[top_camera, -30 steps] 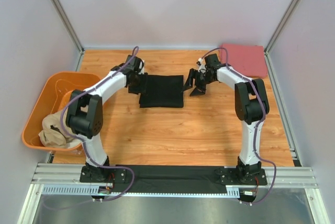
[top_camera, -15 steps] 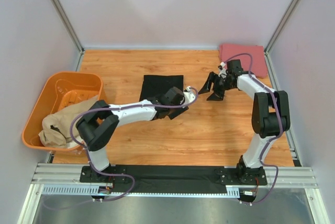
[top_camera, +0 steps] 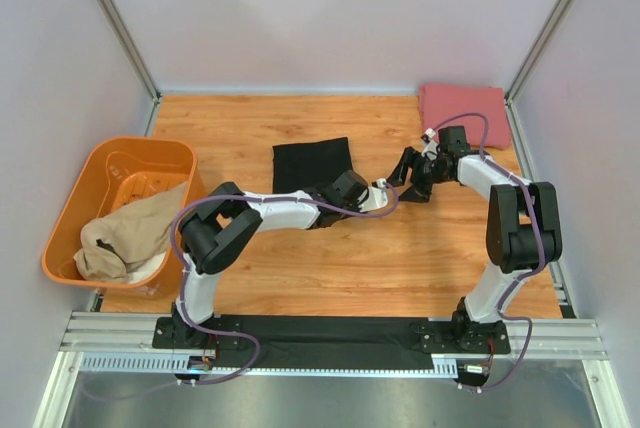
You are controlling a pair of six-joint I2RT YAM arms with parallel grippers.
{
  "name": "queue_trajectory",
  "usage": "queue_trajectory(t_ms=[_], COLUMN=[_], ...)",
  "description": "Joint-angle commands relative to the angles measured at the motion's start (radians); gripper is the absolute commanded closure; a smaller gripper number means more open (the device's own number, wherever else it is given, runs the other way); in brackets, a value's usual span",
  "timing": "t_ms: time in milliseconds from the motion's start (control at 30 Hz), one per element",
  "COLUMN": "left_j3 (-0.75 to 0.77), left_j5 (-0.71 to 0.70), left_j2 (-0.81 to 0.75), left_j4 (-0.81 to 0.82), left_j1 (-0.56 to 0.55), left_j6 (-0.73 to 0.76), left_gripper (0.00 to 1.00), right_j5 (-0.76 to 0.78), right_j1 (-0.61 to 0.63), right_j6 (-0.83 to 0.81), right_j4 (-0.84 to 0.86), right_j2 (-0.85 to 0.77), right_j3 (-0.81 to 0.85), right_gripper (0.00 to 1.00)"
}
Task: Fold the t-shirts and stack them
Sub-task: Fold the tshirt
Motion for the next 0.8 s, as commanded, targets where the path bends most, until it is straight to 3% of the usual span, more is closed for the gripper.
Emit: queue_trajectory(t_ms=[0,433,467,500,767], left_j3=[0.036,0.019,0.008,0.004,-0.033], left_j5=[-0.012,-0.094,-0.091,-0.080,-0.031], left_j2=[0.050,0.039,0.018,0.005,-0.140], left_j4=[0.017,0.072,0.075,0.075,0.049], left_j1=[-0.010,-0.007,-0.006,-0.006,0.023], left_j6=[0.041,0.021,0.013,0.007,-0.068], left_gripper=[0.51,1.00,1.00,1.00,1.00], right_j5=[-0.029,-0.103,-0.115,-0.121,-0.215], right_j1=[-0.004,-0.003,-0.003,-0.003,0.042], right_j6=[0.009,0.093,0.101,0.108,0.225], right_j4=[0.070,0.160,0.165,0.177,0.274], right_j2=[-0.036,0.041,0.049,0.055,0.145], right_j3=[-0.012,0.001,0.008,0.011,0.076], right_gripper=[0.31,0.29,0.26,0.02,0.00])
